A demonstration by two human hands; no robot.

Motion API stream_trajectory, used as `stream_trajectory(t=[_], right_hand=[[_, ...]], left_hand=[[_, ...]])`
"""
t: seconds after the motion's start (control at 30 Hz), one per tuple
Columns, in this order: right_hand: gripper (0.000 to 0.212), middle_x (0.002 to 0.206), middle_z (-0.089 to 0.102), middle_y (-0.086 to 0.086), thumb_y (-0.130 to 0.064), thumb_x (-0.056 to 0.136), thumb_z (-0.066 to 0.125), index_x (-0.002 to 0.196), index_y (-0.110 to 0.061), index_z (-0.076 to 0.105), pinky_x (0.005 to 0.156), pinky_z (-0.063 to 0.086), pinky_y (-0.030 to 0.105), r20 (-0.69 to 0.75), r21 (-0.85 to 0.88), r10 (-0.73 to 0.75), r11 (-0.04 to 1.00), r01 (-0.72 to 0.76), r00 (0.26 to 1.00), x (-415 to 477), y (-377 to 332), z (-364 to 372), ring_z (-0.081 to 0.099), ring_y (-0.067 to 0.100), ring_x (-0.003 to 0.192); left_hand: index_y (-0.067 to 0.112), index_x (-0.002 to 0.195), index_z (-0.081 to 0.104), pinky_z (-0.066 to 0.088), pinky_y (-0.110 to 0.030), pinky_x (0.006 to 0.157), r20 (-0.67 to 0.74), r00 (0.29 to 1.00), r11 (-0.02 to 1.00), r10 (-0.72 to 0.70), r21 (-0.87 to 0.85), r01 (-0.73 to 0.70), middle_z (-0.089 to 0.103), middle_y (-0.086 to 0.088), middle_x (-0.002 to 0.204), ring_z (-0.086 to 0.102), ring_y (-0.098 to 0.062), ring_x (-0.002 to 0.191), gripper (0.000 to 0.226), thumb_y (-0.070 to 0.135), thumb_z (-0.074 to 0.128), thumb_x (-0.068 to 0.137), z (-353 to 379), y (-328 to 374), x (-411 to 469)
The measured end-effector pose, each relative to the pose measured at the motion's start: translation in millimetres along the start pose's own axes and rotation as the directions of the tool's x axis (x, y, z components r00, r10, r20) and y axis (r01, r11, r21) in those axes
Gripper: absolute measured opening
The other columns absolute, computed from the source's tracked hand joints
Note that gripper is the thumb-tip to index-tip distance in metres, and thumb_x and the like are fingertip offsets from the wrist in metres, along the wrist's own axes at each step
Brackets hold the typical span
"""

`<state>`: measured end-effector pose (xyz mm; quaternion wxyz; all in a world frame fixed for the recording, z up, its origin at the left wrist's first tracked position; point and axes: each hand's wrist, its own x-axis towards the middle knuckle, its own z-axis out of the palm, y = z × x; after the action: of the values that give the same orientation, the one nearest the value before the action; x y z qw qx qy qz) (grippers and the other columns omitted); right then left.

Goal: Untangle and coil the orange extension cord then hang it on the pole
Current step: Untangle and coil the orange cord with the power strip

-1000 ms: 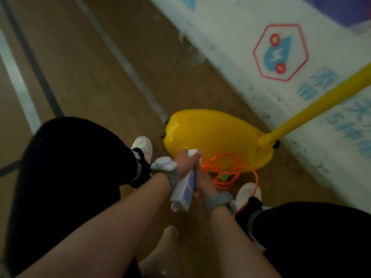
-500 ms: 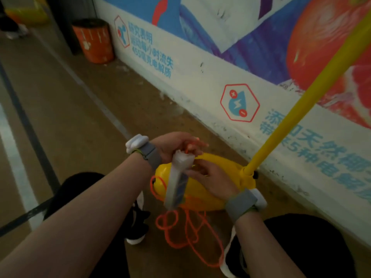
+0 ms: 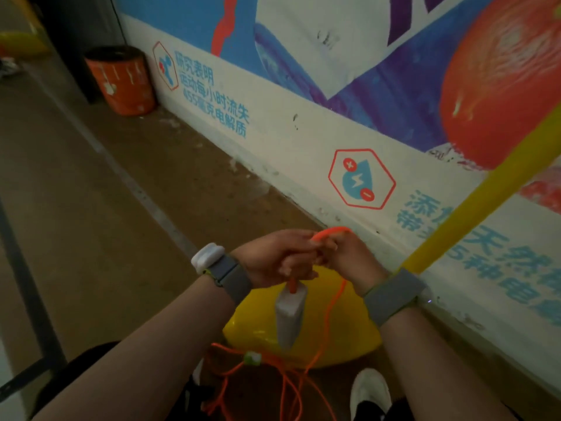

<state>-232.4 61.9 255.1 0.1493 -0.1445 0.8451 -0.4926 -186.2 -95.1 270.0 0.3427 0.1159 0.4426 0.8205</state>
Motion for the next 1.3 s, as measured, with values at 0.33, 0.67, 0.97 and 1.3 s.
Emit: stream_trajectory(t=[0.33,0.67,0.97,1.3], right_hand=[[0.049,0.111,0.060,0.011,-0.050,0.086,0.057,0.119,-0.014,0.053,0.087,0.047,0.043,0.039,-0.375,-0.092,0.922,0.099,0.995,20,9,-4,0.058,0.028,0.104],[0.033,0.068,0.053,0.001,-0.032,0.099,0.042,0.070,-0.016,0.048,0.069,0.046,0.031,0.161,-0.209,0.210,0.962,-0.175,0.964,15,32,41,0.062,0.017,0.066],[0.023,0.083,0.066,0.007,-0.029,0.100,0.039,0.098,-0.016,0.058,0.060,0.041,0.040,-0.028,-0.282,-0.281,0.923,0.262,0.959,-18,-7,62,0.058,0.026,0.071],[0.026,0.051,0.047,-0.003,0.001,0.085,0.053,0.068,-0.018,0.055,0.050,0.034,0.026,0.150,0.273,-0.050,0.962,0.008,0.987,-22,-38,33,0.041,0.010,0.048]], left_hand=[[0.012,0.076,0.057,0.034,-0.017,0.042,-0.212,0.977,0.984,-0.031,-0.181,-0.008,0.025,0.006,0.028,0.021,-0.007,0.024,0.040,0.037,0.036,0.099,-6,2,18],[0.027,0.142,0.041,0.037,-0.010,0.040,-0.481,0.784,0.848,0.394,-0.138,-0.511,0.050,0.004,0.054,0.032,-0.002,0.038,0.046,0.012,0.036,0.100,-21,30,7],[0.042,0.147,0.012,0.044,-0.038,0.104,-0.391,0.741,0.672,0.546,0.733,-0.109,0.060,-0.003,0.130,0.056,-0.012,0.121,0.056,0.027,0.040,0.101,-37,-6,7],[0.009,0.093,0.062,0.050,-0.040,0.068,-0.287,0.786,0.138,0.547,0.957,0.254,0.057,0.001,0.059,0.060,-0.018,0.061,0.046,0.046,0.034,0.098,-19,11,-7]])
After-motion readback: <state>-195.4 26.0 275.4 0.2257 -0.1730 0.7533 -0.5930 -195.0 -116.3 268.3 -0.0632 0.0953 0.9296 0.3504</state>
